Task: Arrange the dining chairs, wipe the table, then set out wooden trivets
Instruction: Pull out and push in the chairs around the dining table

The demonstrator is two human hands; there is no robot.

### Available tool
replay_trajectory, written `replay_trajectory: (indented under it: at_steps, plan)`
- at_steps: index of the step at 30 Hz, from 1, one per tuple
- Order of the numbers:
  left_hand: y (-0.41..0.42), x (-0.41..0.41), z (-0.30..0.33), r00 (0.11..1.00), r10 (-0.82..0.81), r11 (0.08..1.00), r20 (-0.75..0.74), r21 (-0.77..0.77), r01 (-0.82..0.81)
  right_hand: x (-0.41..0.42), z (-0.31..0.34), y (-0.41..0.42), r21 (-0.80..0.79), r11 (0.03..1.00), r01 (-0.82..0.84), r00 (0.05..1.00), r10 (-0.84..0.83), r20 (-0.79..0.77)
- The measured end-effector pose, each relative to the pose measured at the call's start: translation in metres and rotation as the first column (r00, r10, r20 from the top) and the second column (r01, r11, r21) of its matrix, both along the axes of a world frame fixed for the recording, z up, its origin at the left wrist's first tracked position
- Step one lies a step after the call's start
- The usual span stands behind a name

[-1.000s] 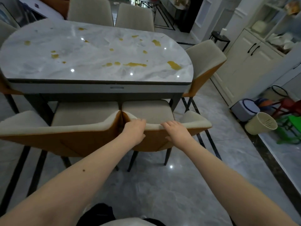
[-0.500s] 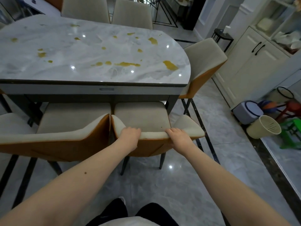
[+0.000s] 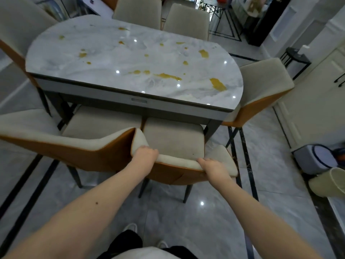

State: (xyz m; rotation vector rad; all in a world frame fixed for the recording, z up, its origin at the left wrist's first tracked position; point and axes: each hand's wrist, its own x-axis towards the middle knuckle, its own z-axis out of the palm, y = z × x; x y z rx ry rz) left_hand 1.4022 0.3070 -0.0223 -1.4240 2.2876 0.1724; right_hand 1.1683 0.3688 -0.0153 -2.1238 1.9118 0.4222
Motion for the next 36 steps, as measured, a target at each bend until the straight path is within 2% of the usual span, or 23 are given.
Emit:
replay_trajectory:
  at_steps: [25, 31, 36]
  plan:
    - [-0.01, -0.001, -0.003, 0.998, 0.006, 0.999, 0.069, 0.053, -0.009, 0.003, 0.007, -0.009, 0.054, 0.997, -0.053, 0.998, 0.055, -0.043]
    - [-0.008, 0.001, -0.007, 0.999, -0.004, 1.0, 0.038, -0.007, 0.005, 0.004, 0.008, -0.009, 0.066, 0.997, -0.043, 0.999, 0.045, -0.03]
    - [-0.011, -0.001, -0.004, 0.998, 0.007, 0.999, 0.062, 0.049, -0.01, 0.005, 0.009, -0.008, 0.054, 0.998, -0.034, 0.999, 0.036, -0.028]
